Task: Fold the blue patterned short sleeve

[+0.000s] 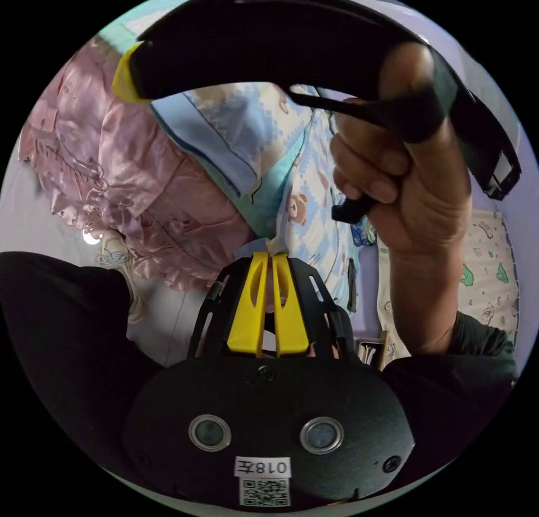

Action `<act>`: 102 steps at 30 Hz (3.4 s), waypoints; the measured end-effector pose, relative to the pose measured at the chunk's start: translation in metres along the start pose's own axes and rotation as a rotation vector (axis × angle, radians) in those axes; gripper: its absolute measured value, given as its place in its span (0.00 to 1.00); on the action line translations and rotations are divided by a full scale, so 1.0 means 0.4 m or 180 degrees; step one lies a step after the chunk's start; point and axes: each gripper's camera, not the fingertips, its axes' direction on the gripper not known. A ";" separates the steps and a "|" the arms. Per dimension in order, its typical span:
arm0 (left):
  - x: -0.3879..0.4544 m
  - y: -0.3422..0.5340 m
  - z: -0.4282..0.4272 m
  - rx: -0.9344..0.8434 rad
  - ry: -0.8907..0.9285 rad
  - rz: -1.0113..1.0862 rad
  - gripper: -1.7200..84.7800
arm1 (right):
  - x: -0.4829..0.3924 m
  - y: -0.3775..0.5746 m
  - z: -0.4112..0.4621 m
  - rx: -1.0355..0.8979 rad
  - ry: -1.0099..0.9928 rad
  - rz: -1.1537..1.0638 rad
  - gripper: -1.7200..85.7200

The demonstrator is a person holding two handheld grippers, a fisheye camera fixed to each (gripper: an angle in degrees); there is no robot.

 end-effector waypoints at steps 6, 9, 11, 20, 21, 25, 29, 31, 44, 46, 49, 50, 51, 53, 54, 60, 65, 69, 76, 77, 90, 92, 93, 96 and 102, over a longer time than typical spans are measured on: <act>0.003 -0.001 -0.006 -0.0048 -0.0034 0.0029 0.01 | -0.018 -0.029 0.052 -0.0118 0.0231 0.0351 0.16; 0.004 0.002 -0.011 -0.0060 -0.0046 0.0012 0.01 | -0.017 -0.037 0.070 -0.0195 0.0388 0.0487 0.13; 0.007 0.006 -0.015 -0.0064 -0.0042 0.0012 0.01 | -0.008 -0.035 0.075 -0.0255 0.0437 0.0560 0.11; 0.053 0.031 -0.031 -0.0018 -0.0007 0.0013 0.01 | 0.107 0.122 0.006 0.0213 -0.0506 0.1130 0.04; 0.063 0.034 -0.032 -0.0009 -0.0012 0.0019 0.01 | 0.115 0.139 -0.001 0.0261 -0.0573 0.1171 0.04; 0.127 0.048 -0.044 0.0089 -0.0093 0.0147 0.01 | 0.184 0.285 -0.089 0.0820 -0.1067 0.1461 0.03; 0.204 0.068 -0.054 0.0114 -0.0052 0.0286 0.01 | 0.293 0.501 -0.239 0.1588 -0.1335 0.1747 0.03; 0.277 0.085 -0.050 0.0069 -0.0111 0.0450 0.01 | 0.355 0.624 -0.312 0.1915 -0.1352 0.1942 0.03; 0.820 0.138 0.188 -0.0550 -0.0953 0.1885 0.01 | 0.611 1.617 -0.676 0.3595 -0.0540 0.3234 0.03; 0.848 0.132 0.273 -0.0714 -0.0978 0.1842 0.01 | 0.633 1.724 -0.632 0.3583 -0.0542 0.3507 0.03; 0.868 0.126 0.368 -0.0907 -0.1040 0.1759 0.01 | 0.673 1.858 -0.548 0.3554 -0.0628 0.3886 0.03; 0.875 0.125 0.384 -0.0942 -0.1073 0.1758 0.01 | 0.688 1.890 -0.524 0.3548 -0.0671 0.3959 0.03; 0.889 0.123 0.405 -0.0979 -0.1127 0.1759 0.01 | 0.695 1.902 -0.516 0.3571 -0.0708 0.3966 0.03; 0.912 0.117 0.420 -0.0999 -0.1163 0.1753 0.01 | 0.723 1.921 -0.515 0.3712 -0.0876 0.3866 0.03; 0.927 0.112 0.424 -0.1009 -0.1194 0.1753 0.01 | 0.730 1.919 -0.524 0.3730 -0.0888 0.3817 0.03; 0.999 0.084 0.387 -0.0998 -0.1179 0.1705 0.01 | 0.781 1.898 -0.709 0.4009 -0.0960 0.3275 0.03; 1.056 0.083 0.418 -0.1074 -0.0976 0.1706 0.01 | 0.798 2.007 -0.817 0.3871 -0.0539 0.3379 0.03; 1.053 0.089 0.548 -0.1223 -0.0858 0.1555 0.01 | 0.835 2.119 -0.749 0.3681 -0.0450 0.3814 0.03; 1.065 0.091 0.740 -0.1458 -0.1166 0.1587 0.02 | 0.867 2.186 -0.619 0.3664 -0.0653 0.4073 0.03; 1.067 0.092 0.748 -0.1491 -0.1169 0.1601 0.02 | 0.868 2.181 -0.627 0.3664 -0.0637 0.4020 0.03; 0.960 0.098 0.600 -0.1587 -0.0342 0.1141 0.12 | 0.817 2.048 -0.664 0.3362 -0.0565 0.3108 0.03; 0.966 0.111 0.609 -0.1596 -0.0380 0.1172 0.12 | 0.815 2.028 -0.660 0.3352 -0.0580 0.3104 0.03; 0.966 0.114 0.598 -0.1374 -0.0625 0.1166 0.11 | 0.814 2.022 -0.659 0.3345 -0.0583 0.3092 0.03; 0.968 0.109 0.587 -0.0916 -0.1294 0.1365 0.10 | 0.807 1.990 -0.648 0.3255 -0.0585 0.3002 0.03; 0.988 0.128 0.726 -0.1206 -0.2264 0.2240 0.10 | 0.781 1.908 -0.625 0.3040 -0.0712 0.2670 0.03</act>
